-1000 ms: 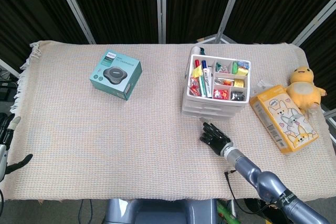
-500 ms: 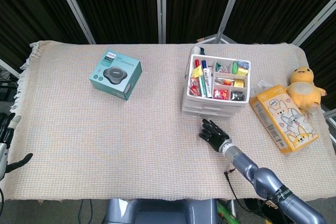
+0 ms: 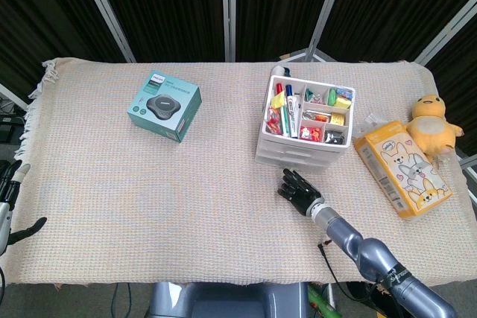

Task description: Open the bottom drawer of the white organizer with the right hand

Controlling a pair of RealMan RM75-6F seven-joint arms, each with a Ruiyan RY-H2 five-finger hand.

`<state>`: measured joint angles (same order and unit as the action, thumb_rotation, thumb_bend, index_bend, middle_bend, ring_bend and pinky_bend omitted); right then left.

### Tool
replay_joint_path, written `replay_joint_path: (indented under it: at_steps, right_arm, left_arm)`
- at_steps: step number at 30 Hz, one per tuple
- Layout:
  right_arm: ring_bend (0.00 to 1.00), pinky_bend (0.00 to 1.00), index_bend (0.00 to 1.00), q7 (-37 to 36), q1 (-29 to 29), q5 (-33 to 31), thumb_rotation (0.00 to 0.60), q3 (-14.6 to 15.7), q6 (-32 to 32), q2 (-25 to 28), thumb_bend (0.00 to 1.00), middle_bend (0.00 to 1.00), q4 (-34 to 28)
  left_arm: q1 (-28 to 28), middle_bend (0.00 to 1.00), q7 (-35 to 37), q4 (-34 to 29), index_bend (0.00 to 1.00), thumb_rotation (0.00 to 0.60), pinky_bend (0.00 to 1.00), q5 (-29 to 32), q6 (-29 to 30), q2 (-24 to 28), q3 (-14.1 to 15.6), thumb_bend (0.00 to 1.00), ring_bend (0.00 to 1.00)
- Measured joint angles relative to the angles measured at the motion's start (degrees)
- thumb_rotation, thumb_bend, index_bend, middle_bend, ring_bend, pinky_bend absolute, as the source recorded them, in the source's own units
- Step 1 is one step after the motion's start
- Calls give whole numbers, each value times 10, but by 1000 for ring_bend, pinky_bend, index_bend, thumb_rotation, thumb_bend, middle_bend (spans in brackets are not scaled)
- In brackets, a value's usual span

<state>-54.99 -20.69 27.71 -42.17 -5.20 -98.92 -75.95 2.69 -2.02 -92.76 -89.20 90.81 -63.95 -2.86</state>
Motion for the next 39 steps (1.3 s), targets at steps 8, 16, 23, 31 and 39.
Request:
replay_joint_path:
  at_steps: [8, 16, 23, 31, 39]
  right_arm:
    - [861, 698, 361, 2, 23, 0, 600, -1, 17, 7, 198, 809, -13]
    - [861, 698, 342, 9, 38, 3, 600, 11, 17, 17, 198, 808, -29]
    - [861, 698, 224, 21, 47, 11, 600, 24, 9, 29, 198, 808, -54]
    - [861, 698, 189, 36, 73, 28, 600, 28, -10, 46, 198, 808, -103]
    - [850, 685, 211, 77, 114, 75, 600, 54, -46, 85, 198, 786, -194]
  left_arm:
    - [-1, 0, -7, -3, 0, 600, 0, -7, 4, -2, 3, 163, 0]
    - [1, 0, -11, -4, 0, 600, 0, -9, 2, -3, 4, 163, 0]
    - [2, 0, -12, -6, 0, 600, 0, -9, 1, -3, 4, 163, 0]
    - [0, 0, -13, -8, 0, 600, 0, -12, 6, -2, 5, 162, 0]
    - [-2, 0, -10, -9, 0, 600, 0, -14, 8, -1, 6, 162, 0]
